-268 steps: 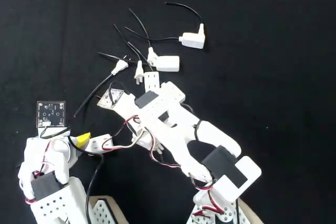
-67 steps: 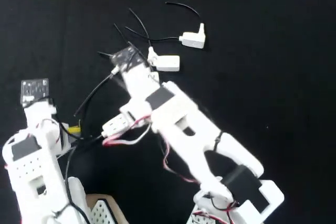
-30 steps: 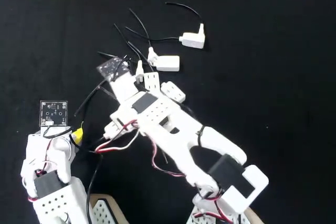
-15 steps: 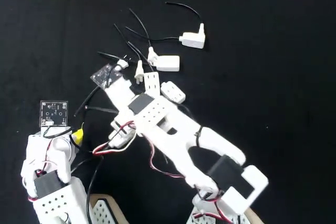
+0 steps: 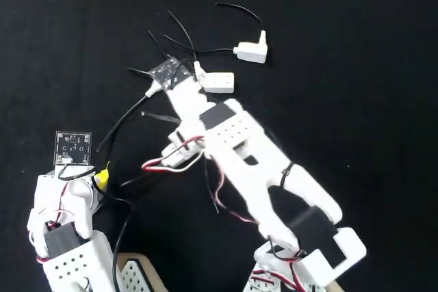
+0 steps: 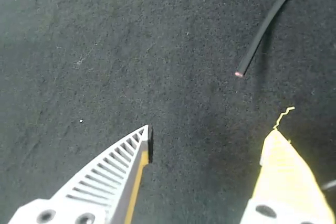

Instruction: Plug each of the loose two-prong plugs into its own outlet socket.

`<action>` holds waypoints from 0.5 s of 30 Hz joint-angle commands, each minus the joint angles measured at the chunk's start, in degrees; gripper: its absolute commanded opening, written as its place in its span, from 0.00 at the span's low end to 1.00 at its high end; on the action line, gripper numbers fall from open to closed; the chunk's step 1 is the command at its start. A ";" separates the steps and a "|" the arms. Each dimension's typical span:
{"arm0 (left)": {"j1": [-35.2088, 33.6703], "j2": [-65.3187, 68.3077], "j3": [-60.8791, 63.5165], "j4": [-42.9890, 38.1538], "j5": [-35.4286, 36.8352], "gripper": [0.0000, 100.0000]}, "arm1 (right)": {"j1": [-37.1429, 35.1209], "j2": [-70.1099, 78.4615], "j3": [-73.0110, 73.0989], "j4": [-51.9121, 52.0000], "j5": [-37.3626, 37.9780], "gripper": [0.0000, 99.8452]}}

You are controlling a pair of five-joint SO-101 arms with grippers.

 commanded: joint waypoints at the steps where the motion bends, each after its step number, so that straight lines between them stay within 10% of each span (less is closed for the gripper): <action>1: 0.66 -0.18 1.10 0.26 -0.35 0.34 | 4.48 -3.21 -0.57 -2.37 1.58 0.01; 15: 0.75 -0.09 1.10 0.26 -0.35 0.34 | 26.55 -2.68 -0.40 -23.74 12.13 0.01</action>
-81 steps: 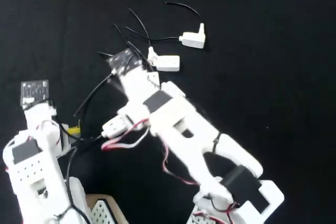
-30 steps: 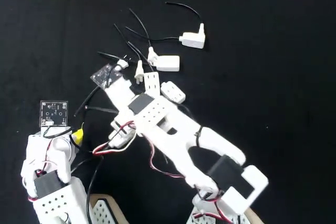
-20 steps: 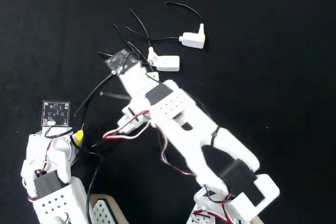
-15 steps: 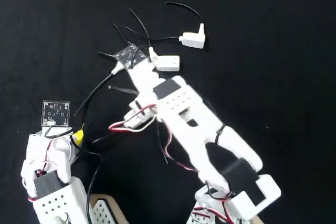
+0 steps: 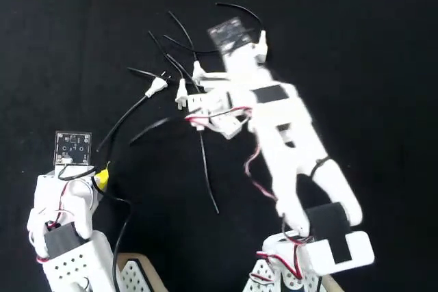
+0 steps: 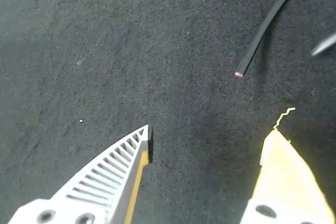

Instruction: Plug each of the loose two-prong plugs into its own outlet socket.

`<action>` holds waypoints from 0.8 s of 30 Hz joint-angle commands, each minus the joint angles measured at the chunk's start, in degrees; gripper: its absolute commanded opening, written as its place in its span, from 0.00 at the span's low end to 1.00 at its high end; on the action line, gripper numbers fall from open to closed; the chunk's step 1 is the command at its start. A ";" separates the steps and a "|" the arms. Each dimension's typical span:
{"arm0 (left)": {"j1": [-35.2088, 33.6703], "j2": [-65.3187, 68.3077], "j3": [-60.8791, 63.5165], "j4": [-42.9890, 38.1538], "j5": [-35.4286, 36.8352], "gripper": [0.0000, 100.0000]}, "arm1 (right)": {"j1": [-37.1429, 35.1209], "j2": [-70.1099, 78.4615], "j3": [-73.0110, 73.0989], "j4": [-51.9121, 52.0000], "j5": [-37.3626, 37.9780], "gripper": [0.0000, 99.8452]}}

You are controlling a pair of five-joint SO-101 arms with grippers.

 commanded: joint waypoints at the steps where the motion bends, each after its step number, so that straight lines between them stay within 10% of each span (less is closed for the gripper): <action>1: 0.75 -0.09 1.10 0.26 -0.35 0.34 | 7.03 -2.51 -0.40 -7.65 1.85 0.01; 11: 0.84 -0.09 1.10 0.26 -0.35 0.34 | 15.12 20.18 -15.43 -15.91 -0.97 0.01; 24: 0.84 -0.09 1.10 0.26 -0.35 0.34 | 18.55 41.27 -51.21 4.57 -1.58 0.01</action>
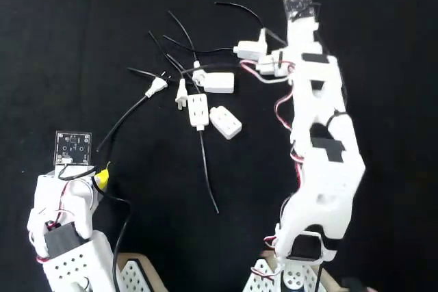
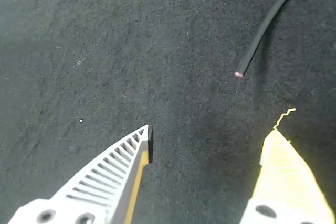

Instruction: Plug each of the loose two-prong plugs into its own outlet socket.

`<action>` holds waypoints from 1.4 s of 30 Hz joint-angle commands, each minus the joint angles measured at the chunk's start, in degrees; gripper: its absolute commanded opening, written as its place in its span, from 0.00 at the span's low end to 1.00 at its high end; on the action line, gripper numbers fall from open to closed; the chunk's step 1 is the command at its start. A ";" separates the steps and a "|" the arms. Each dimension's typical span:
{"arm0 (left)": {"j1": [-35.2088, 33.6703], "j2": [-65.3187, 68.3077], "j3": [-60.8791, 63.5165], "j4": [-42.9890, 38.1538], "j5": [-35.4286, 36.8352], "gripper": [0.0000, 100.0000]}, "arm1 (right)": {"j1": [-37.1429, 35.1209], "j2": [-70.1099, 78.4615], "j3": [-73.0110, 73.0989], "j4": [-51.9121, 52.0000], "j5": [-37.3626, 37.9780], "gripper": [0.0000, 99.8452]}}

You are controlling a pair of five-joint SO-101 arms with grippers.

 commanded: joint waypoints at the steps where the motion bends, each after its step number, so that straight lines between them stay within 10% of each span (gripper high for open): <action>1: 0.84 -0.09 1.10 0.26 -0.35 0.34 | 1.23 2.95 -13.49 6.07 -0.53 0.01; 6: 0.84 -0.09 1.10 0.26 -0.35 0.34 | 0.44 10.07 -26.51 17.67 -0.09 0.03; 14: 0.84 0.00 1.10 0.26 -0.35 0.34 | -0.88 13.93 -45.67 35.87 -0.09 0.33; 24: 3.56 -0.35 0.84 0.26 0.00 0.34 | -2.55 13.85 -83.82 63.12 -0.62 0.22; 30: 8.13 0.18 -2.77 3.16 2.64 0.34 | -0.62 8.31 -71.08 63.21 -0.35 0.01; 42: 33.89 9.41 -19.74 4.92 18.02 0.34 | 8.18 -31.34 -9.36 56.70 0.00 0.11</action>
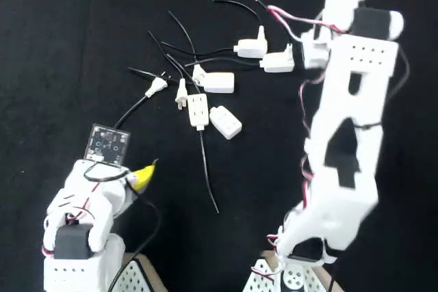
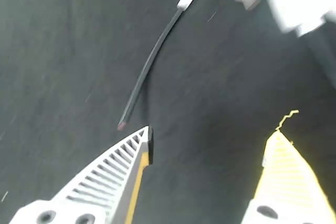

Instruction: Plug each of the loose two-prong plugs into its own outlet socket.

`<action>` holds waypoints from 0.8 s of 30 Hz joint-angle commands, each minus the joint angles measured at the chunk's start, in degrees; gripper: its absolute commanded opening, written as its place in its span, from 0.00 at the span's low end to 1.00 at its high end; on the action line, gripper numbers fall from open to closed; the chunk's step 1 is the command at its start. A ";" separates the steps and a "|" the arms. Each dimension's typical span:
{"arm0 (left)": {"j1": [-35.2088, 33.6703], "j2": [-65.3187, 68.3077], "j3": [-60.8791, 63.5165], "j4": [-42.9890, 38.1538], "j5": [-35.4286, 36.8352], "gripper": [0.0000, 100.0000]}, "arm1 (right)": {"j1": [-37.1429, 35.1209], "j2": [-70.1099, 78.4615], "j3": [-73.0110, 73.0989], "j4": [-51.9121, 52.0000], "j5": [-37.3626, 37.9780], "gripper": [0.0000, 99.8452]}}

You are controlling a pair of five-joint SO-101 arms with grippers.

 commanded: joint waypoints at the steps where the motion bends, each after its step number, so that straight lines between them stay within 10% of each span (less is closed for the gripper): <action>1: 7.96 10.02 -9.01 -5.89 6.86 0.34 | 4.75 -14.29 18.42 -4.92 0.18 0.11; 14: 19.82 76.13 -45.23 -24.09 27.69 0.34 | 3.87 -50.59 86.11 -34.29 -3.96 0.05; 24: 19.82 111.56 -71.25 -24.00 37.54 0.34 | -1.93 -62.55 106.24 -52.13 -8.62 0.01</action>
